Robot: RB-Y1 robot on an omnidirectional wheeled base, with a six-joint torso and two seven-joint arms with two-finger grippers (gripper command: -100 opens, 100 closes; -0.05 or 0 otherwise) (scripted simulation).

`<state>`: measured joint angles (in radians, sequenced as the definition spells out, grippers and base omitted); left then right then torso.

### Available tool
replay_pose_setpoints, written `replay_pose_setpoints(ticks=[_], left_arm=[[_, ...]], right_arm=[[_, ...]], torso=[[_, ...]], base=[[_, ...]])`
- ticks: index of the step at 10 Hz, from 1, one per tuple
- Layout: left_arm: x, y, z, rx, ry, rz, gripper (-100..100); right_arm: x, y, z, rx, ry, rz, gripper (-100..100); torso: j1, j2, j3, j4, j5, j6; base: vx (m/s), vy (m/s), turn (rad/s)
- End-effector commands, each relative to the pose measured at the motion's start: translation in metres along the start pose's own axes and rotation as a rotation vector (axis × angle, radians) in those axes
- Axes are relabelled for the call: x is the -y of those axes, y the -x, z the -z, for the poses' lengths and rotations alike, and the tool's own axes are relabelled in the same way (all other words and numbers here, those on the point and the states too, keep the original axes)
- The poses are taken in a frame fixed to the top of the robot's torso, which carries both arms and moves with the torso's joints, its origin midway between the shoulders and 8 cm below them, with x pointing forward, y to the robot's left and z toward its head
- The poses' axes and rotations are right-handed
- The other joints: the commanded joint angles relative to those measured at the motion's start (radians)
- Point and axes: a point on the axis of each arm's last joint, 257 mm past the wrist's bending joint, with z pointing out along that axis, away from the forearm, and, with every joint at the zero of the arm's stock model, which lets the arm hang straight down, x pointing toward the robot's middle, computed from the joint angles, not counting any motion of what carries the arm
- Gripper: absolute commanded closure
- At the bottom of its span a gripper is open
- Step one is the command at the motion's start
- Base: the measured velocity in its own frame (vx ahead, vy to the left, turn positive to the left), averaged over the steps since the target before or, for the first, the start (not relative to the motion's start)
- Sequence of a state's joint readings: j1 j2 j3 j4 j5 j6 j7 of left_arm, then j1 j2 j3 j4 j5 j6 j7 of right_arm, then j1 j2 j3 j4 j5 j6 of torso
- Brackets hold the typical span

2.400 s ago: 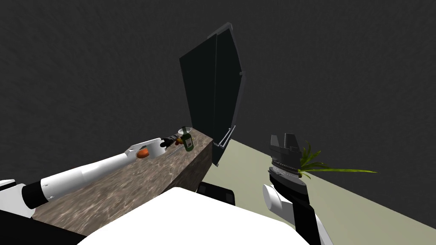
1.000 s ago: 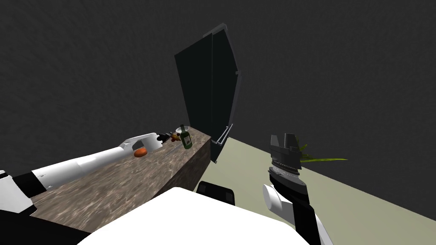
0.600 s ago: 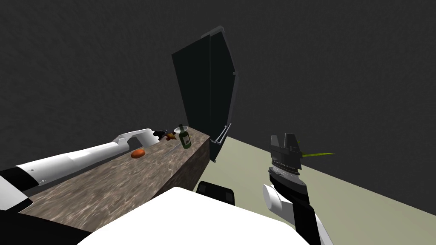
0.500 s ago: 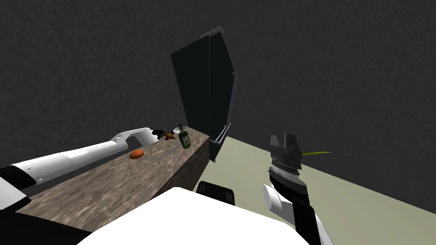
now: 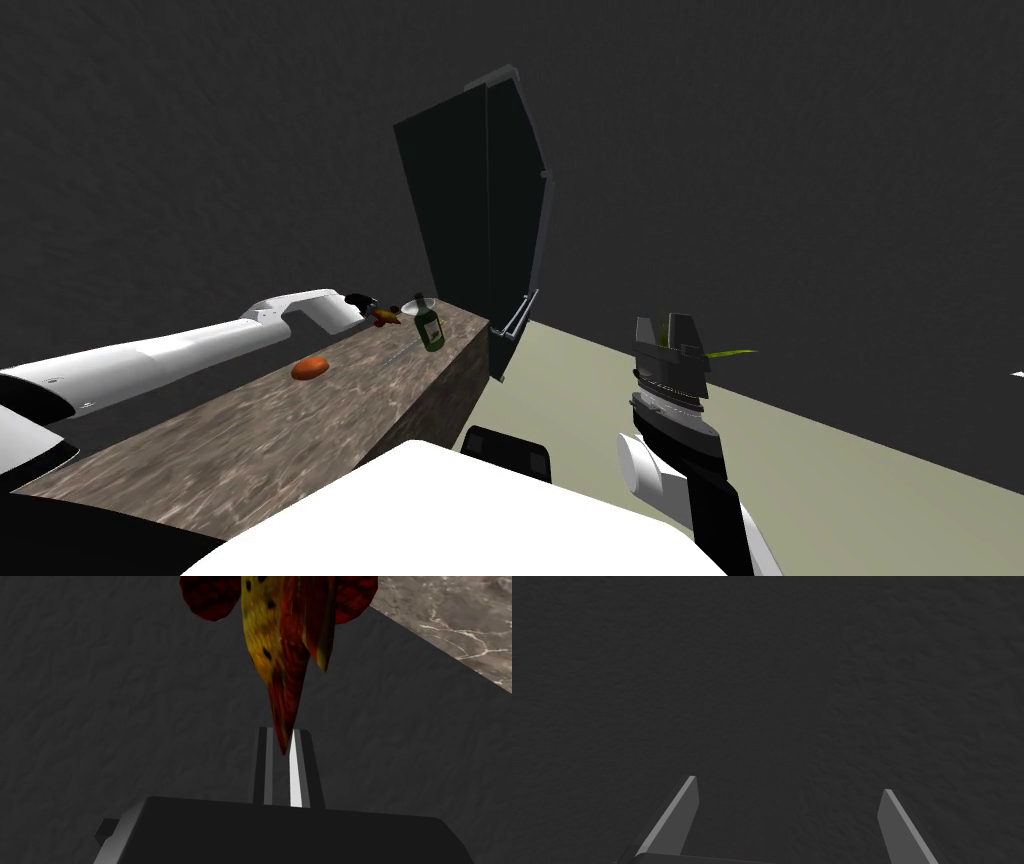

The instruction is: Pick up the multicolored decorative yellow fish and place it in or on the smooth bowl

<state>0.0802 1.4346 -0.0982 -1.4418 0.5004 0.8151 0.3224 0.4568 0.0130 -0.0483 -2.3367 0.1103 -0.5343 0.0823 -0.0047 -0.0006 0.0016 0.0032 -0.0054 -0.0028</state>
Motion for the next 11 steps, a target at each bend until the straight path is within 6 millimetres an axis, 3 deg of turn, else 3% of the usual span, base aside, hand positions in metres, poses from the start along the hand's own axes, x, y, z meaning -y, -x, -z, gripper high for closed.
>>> replay_pose_setpoints(ticks=[1,2,4,5,11], left_arm=[[-0.002,0.019,0.002,0.013,0.028,0.018,100],[-0.003,0.016,0.002,0.004,0.030,0.027,100],[-0.006,0.037,0.004,0.013,0.060,0.053,100],[-0.006,0.035,0.004,0.008,0.062,0.058,100],[-0.012,0.071,0.010,-0.003,0.116,0.135,100]], right_arm=[[0.000,0.000,0.000,0.000,0.000,0.000,0],[0.000,0.000,0.000,0.000,0.000,0.000,0],[0.000,0.000,0.000,0.000,0.000,0.000,0],[0.000,0.000,0.000,0.000,0.000,0.000,0],[0.000,0.000,0.000,0.000,0.000,0.000,0]], torso=[[0.000,0.000,0.000,0.000,0.000,0.000],[-0.001,-0.001,0.000,0.000,-0.001,0.000],[-0.001,0.000,0.000,0.000,0.000,0.000],[-0.002,-0.001,0.000,0.000,-0.001,0.000],[-0.003,-0.002,-0.001,0.000,-0.002,0.000]], base=[[0.033,-0.003,-0.067],[0.028,0.003,-0.011],[0.036,-0.003,-0.042],[0.044,0.001,-0.015],[0.067,-0.005,-0.022]])
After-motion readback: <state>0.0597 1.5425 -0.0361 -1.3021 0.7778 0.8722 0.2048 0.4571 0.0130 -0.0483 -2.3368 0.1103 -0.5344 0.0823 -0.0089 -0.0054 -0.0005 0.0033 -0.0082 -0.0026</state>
